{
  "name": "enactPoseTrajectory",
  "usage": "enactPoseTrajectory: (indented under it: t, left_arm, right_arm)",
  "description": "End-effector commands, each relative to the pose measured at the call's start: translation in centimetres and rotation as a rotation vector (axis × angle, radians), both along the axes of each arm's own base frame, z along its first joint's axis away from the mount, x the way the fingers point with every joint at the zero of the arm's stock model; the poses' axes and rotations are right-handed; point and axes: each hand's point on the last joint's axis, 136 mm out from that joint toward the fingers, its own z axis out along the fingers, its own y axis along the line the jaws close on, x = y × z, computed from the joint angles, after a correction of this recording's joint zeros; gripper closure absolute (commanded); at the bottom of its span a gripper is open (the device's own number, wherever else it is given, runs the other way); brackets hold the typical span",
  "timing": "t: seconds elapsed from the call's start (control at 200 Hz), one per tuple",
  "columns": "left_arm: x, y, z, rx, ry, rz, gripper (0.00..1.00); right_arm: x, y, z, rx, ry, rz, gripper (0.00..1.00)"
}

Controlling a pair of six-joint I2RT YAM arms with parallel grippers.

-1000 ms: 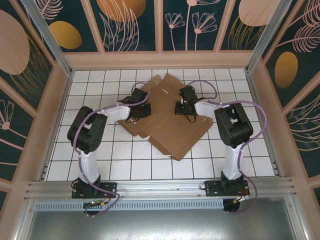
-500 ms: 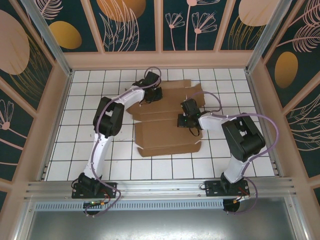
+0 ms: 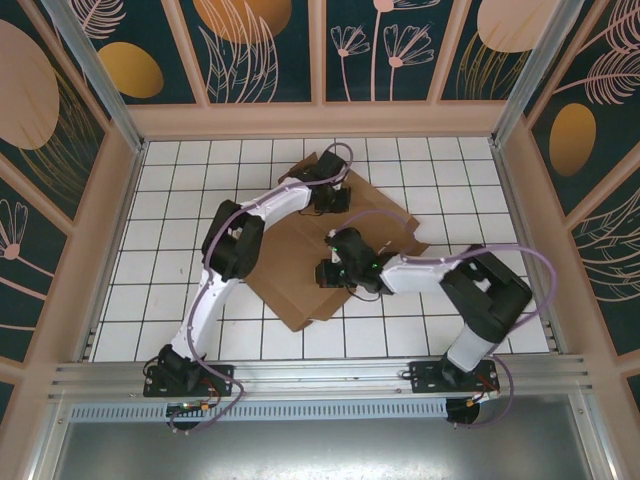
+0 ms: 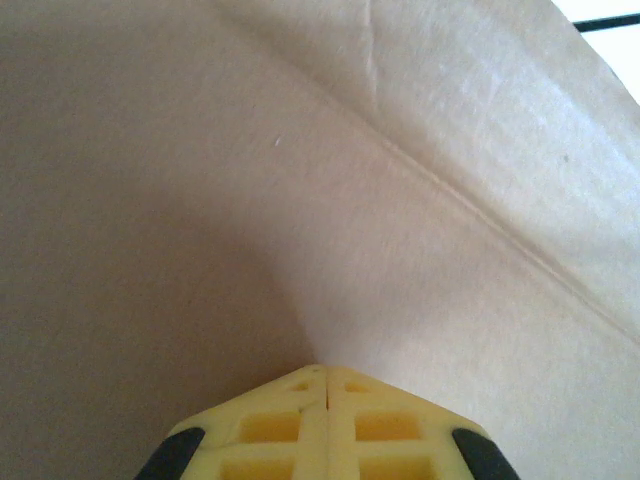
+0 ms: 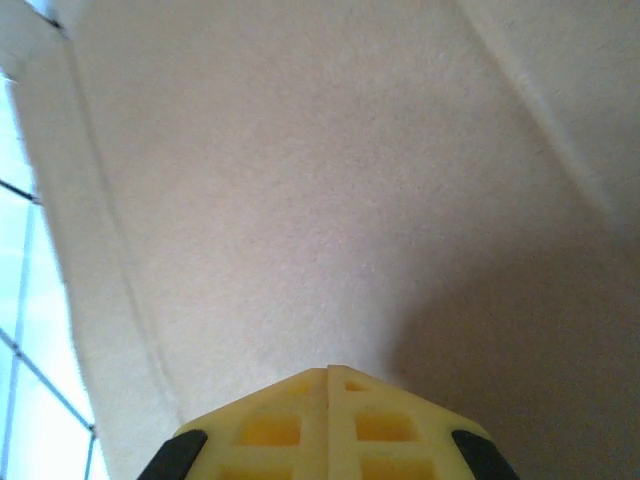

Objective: Fold the paper box

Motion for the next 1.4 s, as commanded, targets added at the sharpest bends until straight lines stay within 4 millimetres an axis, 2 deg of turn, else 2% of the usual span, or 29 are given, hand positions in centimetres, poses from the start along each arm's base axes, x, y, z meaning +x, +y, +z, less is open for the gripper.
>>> enactPoseTrajectory:
  t: [0.0, 0.07, 0.11, 0.16, 0.22, 0.33, 0.35, 0.525, 0.626, 0.721, 0.791, 0.956, 1.076, 1.176, 1.246, 1.331, 1.396]
  left_arm:
    - [1.8, 3.1, 9.6, -0.126, -0.139, 0.067, 0.90]
    - [1.2, 5.8, 12.3, -0.189, -0.172, 0.144, 0.84]
    - [0.3, 6.9, 13.6, -0.233, -0.184, 0.169, 0.83]
    - [-1.4, 7.8, 13.7, -0.240, -0.175, 0.180, 0.88]
    - [-3.7, 8.7, 12.0, -0.220, -0.127, 0.206, 1.00]
    - [-8.1, 10.1, 7.5, -0.168, -0.013, 0.248, 1.00]
    - [-8.9, 10.3, 6.7, -0.158, 0.006, 0.255, 1.00]
    - [-14.2, 10.2, 1.9, -0.085, 0.113, 0.264, 1.00]
    - [-15.5, 11.4, -0.6, -0.028, 0.160, 0.283, 1.00]
    - [-15.4, 12.6, -1.9, 0.040, 0.155, 0.293, 1.00]
    - [-15.1, 13.3, -2.6, 0.058, 0.165, 0.312, 1.00]
    - [-14.1, 15.3, -4.6, 0.061, 0.216, 0.382, 1.00]
    - [-12.7, 16.2, -4.8, 0.062, 0.202, 0.415, 1.00]
    - [-11.5, 16.5, -4.5, 0.087, 0.181, 0.420, 1.00]
    - [-11.4, 16.2, -4.5, 0.074, 0.186, 0.412, 1.00]
    - [-12.0, 15.9, -5.1, 0.053, 0.211, 0.398, 1.00]
    - [-12.4, 15.8, -5.4, 0.038, 0.219, 0.393, 1.00]
  right_arm:
    - [1.5, -0.1, 8.8, 0.274, -0.237, -0.017, 0.92]
    - [2.3, -2.6, 11.1, 0.301, -0.347, -0.059, 0.87]
    - [3.3, -4.4, 11.2, 0.255, -0.372, -0.110, 0.86]
    - [5.1, -6.7, 10.4, 0.165, -0.348, -0.177, 0.87]
    - [7.1, -8.7, 8.9, 0.063, -0.290, -0.205, 0.93]
    - [9.3, -8.3, 6.5, -0.063, -0.245, -0.175, 0.97]
    - [10.5, -9.0, 6.0, -0.093, -0.233, -0.190, 1.00]
    - [14.1, -6.9, 0.7, -0.256, -0.142, -0.068, 1.00]
    - [15.1, -6.9, -2.2, -0.328, -0.083, -0.055, 1.00]
    - [14.9, -7.7, -4.9, -0.391, -0.019, -0.058, 1.00]
    - [14.2, -8.4, -6.2, -0.420, 0.014, -0.066, 1.00]
    - [11.3, -9.5, -6.6, -0.343, 0.061, -0.104, 1.00]
    - [8.2, -9.2, -6.9, -0.245, 0.124, -0.101, 1.00]
    - [5.1, -7.2, -5.3, -0.074, 0.131, -0.034, 0.99]
    - [3.6, -7.0, -4.3, -0.008, 0.125, -0.028, 0.96]
    - [3.5, -7.6, -2.5, 0.047, 0.088, -0.036, 0.89]
    - [4.6, -8.8, -0.5, 0.058, 0.024, -0.075, 0.75]
